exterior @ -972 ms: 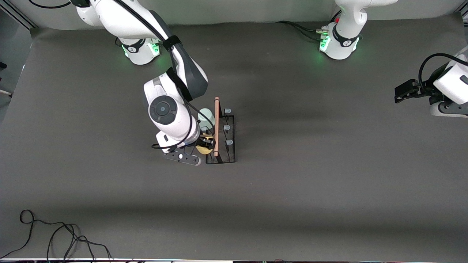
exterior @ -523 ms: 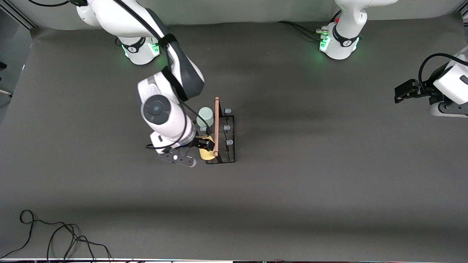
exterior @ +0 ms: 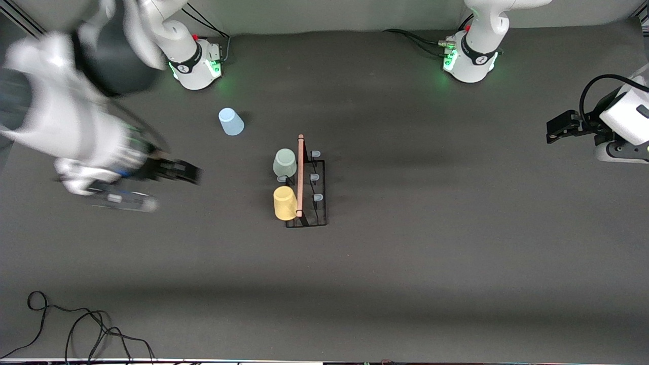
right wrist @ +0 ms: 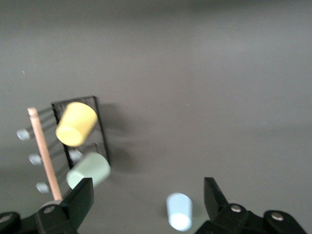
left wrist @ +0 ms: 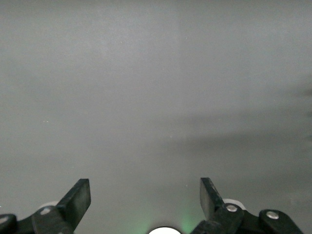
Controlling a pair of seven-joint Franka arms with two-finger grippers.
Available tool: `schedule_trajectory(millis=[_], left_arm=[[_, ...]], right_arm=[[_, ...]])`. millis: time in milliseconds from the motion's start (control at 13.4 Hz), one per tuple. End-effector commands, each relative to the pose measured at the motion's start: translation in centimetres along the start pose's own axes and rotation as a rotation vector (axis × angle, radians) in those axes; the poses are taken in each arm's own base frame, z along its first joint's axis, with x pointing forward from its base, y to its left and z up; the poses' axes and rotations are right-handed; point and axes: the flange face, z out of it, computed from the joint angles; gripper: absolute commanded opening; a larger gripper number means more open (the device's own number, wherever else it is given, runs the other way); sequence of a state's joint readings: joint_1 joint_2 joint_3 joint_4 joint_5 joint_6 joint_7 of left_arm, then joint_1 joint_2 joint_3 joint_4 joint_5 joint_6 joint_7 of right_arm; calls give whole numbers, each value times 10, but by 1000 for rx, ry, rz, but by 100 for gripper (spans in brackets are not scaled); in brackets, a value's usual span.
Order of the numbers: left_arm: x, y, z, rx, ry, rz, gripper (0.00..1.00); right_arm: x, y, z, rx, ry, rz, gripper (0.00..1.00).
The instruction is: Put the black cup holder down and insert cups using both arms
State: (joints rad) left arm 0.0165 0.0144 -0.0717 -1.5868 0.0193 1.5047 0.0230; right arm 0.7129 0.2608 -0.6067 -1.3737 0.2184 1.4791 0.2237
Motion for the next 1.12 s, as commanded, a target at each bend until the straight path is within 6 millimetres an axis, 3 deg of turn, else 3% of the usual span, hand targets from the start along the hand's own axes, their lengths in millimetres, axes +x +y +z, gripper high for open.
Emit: schedule_trajectory(millis=[0,224,748,1047], left_arm=[[2,1,-4,15,9,14,100],[3,2,-5,15,20,17,100],[1,3,-9,16,30,17,100],[0,-2,-11,3,50,4,100]], right_arm=[[-20,66,-38,16,-42,-68,100],[-35,106,-56,-56,-48,-67,100],[-30,119,-48,-70,-66,-98,100],[-28,137,-47,-60,-70,-87,100]])
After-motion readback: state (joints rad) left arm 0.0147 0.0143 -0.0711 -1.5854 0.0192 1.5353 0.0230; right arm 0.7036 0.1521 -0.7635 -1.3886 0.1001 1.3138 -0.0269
